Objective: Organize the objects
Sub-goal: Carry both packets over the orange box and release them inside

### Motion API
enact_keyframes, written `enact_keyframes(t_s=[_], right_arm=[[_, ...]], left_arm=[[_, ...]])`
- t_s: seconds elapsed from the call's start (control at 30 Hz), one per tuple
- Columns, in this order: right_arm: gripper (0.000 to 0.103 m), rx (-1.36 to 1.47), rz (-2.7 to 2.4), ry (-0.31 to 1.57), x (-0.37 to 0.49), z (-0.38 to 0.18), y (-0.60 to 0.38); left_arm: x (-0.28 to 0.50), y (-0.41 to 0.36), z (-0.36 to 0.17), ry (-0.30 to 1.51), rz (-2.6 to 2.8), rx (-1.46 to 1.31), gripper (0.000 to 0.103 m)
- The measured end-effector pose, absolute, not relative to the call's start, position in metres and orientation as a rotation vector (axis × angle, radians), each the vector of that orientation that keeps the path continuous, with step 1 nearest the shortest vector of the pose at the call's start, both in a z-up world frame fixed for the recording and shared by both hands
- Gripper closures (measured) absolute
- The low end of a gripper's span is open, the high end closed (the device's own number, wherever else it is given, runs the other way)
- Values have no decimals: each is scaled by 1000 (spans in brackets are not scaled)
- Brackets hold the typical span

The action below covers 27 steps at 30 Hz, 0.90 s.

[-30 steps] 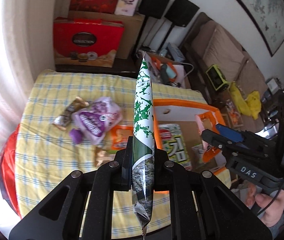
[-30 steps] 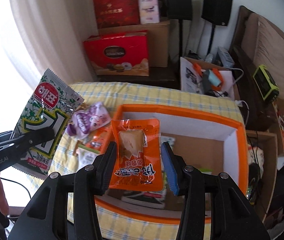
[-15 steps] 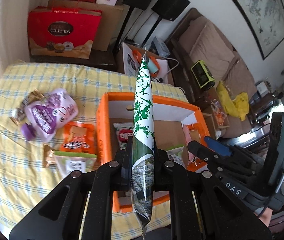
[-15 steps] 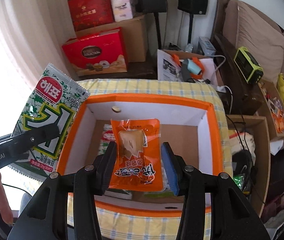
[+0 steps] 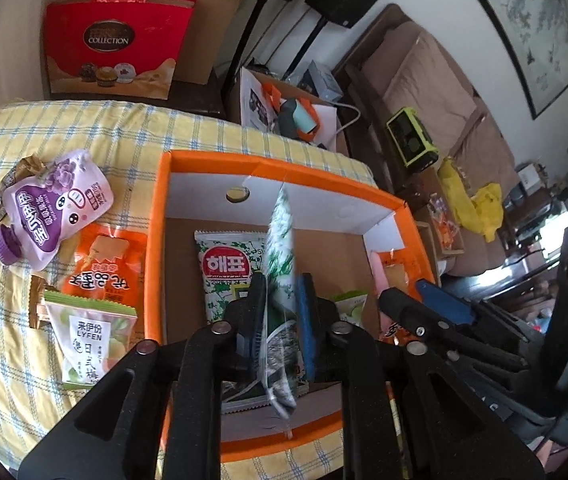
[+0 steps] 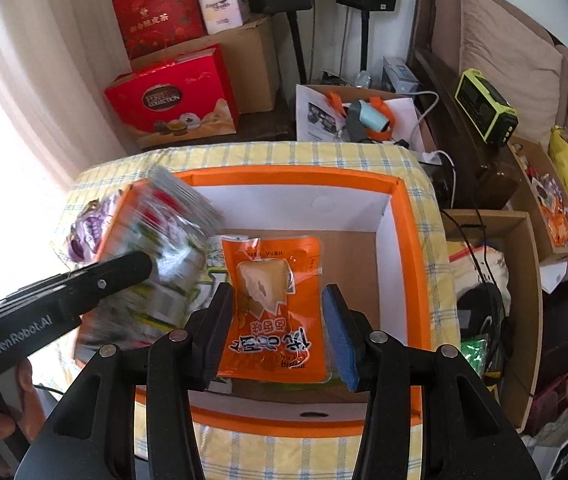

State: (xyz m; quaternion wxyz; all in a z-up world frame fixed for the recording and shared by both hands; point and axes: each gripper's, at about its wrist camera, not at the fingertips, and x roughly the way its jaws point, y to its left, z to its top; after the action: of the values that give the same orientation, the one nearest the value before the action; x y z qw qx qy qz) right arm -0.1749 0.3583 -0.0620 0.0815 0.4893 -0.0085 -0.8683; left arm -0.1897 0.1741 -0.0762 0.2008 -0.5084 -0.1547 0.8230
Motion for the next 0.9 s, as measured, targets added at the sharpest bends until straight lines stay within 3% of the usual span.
enact_keyframes(t_s=[0.23,0.47,0.53,0.6,0.67,0.73,0.9], right_arm=[[54,1507,-2633,1,-178,-72,371],[43,1513,-2682,24,-179,-74,376],[30,1500,-2700,40,-178,-70,375],[20,1485,-2718,59,-178,-67,373],[20,1470,-2720,44,-177,-62,372],[20,1460,-2718,27,-177,-58,372],[20,1427,-2704,11,-175,-48,362]], left_arm=[[-183,174,-68,-353,2351,-1395,63],[-180,162,-52,-335,2366,-1371,58],[-178,160,-47,-313,2378,-1355,36],[-175,157,-42,-284,2387,-1333,30],[-173,152,-37,-263,2407,-1322,28],[-174,145,-34,-274,2406,-1329,19],[-176,121,-25,-282,2441,-1327,14]])
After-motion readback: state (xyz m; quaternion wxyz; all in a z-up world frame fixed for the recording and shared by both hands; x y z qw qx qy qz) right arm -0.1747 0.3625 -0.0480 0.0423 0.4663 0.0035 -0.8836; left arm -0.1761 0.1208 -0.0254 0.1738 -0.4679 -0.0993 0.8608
